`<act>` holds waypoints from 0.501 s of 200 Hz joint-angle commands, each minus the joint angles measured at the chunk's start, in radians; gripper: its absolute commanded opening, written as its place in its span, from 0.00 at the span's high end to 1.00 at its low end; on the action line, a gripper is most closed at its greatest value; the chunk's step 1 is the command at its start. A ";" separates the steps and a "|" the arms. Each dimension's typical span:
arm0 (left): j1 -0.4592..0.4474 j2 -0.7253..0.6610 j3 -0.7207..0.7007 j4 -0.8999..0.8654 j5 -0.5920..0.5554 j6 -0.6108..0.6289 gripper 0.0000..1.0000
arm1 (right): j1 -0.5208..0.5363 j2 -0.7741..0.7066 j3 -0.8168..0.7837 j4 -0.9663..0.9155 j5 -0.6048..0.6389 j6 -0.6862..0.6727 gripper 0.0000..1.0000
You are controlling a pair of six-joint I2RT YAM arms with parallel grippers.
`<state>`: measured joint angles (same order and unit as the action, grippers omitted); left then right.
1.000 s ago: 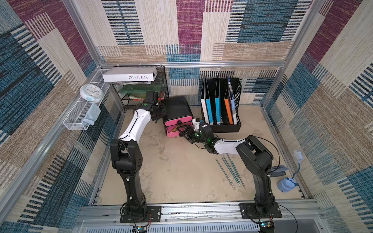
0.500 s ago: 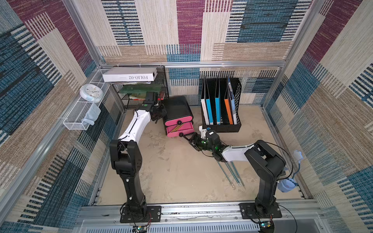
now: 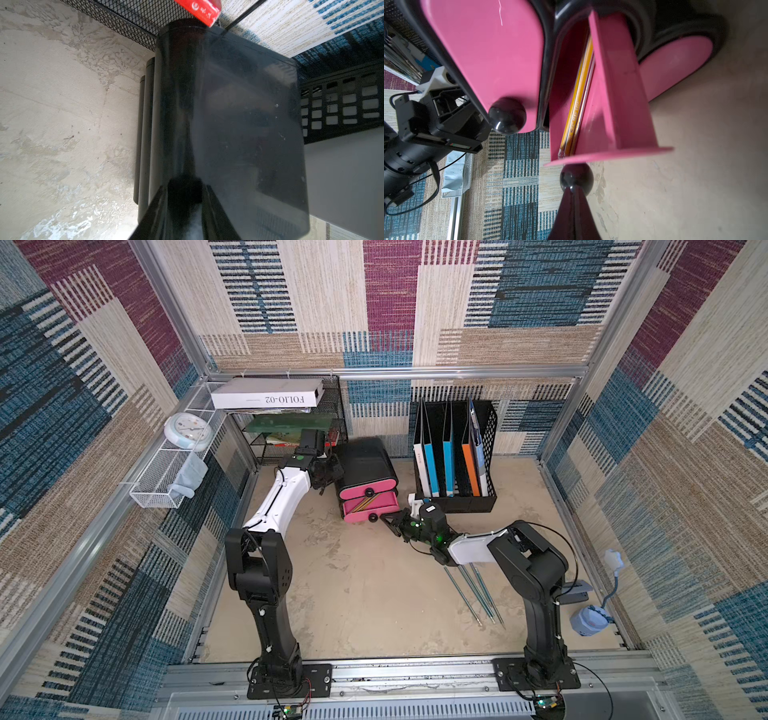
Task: Please place the pencils in the drawer according to their color
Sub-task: Close the drawer in the storage box.
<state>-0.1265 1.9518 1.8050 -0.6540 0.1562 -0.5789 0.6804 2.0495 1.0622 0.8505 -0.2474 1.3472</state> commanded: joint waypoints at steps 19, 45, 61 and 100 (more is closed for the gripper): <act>-0.016 0.023 -0.029 -0.186 0.080 0.013 0.70 | -0.010 0.061 0.080 -0.008 0.000 0.011 1.00; -0.019 0.014 -0.045 -0.180 0.085 0.012 0.71 | -0.013 0.107 0.146 -0.025 -0.004 0.014 1.00; -0.021 0.006 -0.058 -0.174 0.086 0.012 0.72 | -0.013 0.132 0.184 -0.042 -0.003 0.016 1.00; -0.027 -0.010 -0.093 -0.160 0.091 0.007 0.73 | -0.013 0.187 0.268 -0.059 -0.004 0.037 1.00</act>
<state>-0.1303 1.9244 1.7454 -0.5961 0.1497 -0.5789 0.6621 2.2124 1.2949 0.8127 -0.2203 1.3701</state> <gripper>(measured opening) 0.275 0.061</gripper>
